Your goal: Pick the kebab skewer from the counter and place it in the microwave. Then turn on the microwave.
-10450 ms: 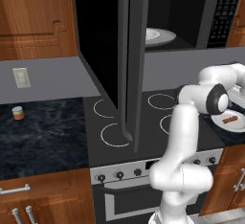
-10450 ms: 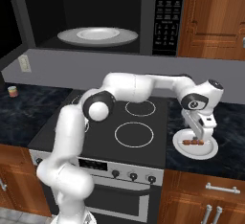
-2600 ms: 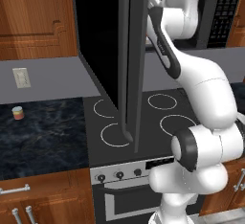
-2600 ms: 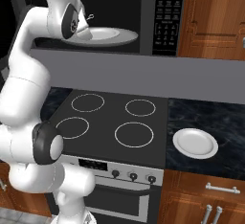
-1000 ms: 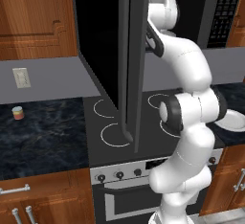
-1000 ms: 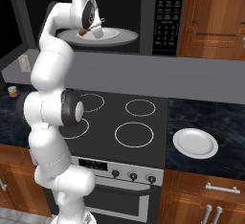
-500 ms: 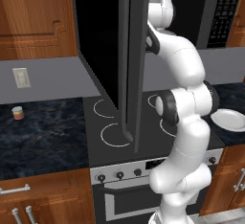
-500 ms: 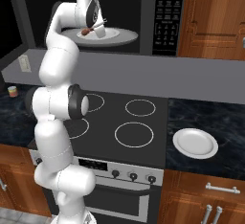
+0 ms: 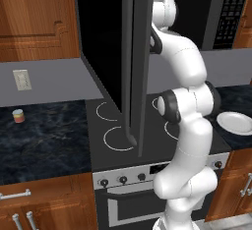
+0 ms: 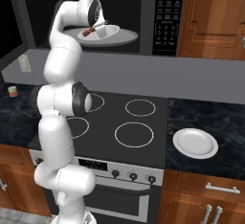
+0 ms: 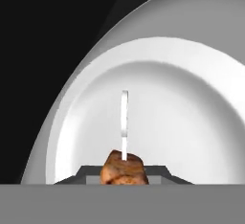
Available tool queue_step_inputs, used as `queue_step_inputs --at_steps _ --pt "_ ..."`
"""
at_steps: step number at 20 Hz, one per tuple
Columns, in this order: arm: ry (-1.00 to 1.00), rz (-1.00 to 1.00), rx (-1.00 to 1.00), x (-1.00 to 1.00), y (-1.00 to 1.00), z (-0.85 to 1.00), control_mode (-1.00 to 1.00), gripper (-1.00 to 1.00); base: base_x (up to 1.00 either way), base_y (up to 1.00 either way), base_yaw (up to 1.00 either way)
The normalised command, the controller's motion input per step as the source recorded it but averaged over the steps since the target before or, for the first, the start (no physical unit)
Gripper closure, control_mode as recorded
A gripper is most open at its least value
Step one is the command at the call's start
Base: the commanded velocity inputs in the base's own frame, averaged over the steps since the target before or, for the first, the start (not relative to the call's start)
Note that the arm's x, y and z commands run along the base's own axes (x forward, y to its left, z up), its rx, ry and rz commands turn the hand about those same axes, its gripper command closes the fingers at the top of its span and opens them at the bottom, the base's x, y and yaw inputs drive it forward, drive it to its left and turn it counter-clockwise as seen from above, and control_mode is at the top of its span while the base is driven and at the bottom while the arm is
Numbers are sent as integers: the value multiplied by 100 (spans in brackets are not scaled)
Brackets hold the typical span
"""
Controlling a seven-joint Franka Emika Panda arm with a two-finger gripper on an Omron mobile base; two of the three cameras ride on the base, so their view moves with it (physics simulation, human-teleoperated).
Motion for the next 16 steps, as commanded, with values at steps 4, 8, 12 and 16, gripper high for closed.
queue_step_inputs --at_steps 4,8,12,16 --pt "2 0 0 0 0 0 -100 -100 0 0 0" --pt "0 0 0 0 0 0 -100 -100 0 0 0" --pt "0 0 0 0 0 0 -100 -100 0 0 0" --pt "0 0 0 -3 0 10 -100 -100 0 0 0"
